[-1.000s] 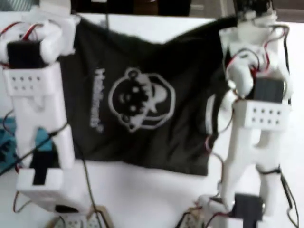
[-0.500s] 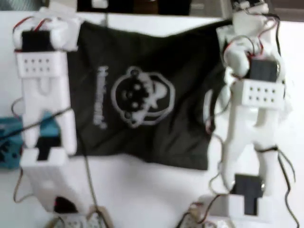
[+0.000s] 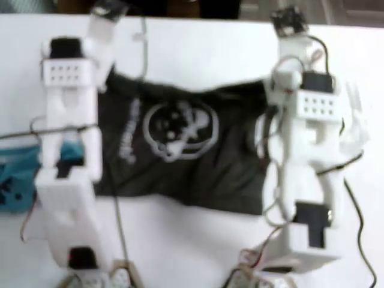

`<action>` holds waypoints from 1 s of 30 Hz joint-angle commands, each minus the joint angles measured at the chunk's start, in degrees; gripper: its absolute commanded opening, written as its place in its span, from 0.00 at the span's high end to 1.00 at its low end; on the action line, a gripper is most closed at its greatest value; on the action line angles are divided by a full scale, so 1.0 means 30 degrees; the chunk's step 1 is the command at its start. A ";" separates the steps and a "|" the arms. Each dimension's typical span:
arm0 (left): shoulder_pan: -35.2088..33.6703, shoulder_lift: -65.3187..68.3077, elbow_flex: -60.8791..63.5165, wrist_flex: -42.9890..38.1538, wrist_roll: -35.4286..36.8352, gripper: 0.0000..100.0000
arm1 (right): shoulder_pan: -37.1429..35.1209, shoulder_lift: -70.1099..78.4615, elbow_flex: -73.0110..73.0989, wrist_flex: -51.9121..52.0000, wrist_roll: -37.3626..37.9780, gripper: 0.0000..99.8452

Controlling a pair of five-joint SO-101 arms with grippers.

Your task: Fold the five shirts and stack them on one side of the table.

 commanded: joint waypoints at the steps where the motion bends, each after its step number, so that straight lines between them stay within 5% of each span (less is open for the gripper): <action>1: 0.0029 -0.0117 -0.0366 0.1788 -0.0850 0.97 | 0.0132 -0.0161 0.0176 0.1011 0.0088 0.98; 10: -0.0264 -0.0645 0.0659 0.3136 -0.1114 0.97 | 0.0220 -0.0308 0.0117 0.5348 0.2344 0.98; 17: 0.0088 -0.7150 0.9245 0.2667 -0.2344 0.97 | 0.0161 -0.3971 0.1582 0.6784 0.2637 0.98; 23: -0.0498 -1.1282 1.5839 0.0557 -0.2813 0.97 | -0.0190 -1.0711 1.0227 0.4586 0.3575 0.98; 30: -0.2022 -1.2542 2.0440 -0.0821 -0.4103 0.97 | 0.2037 -1.6923 1.8579 0.1509 0.5832 0.98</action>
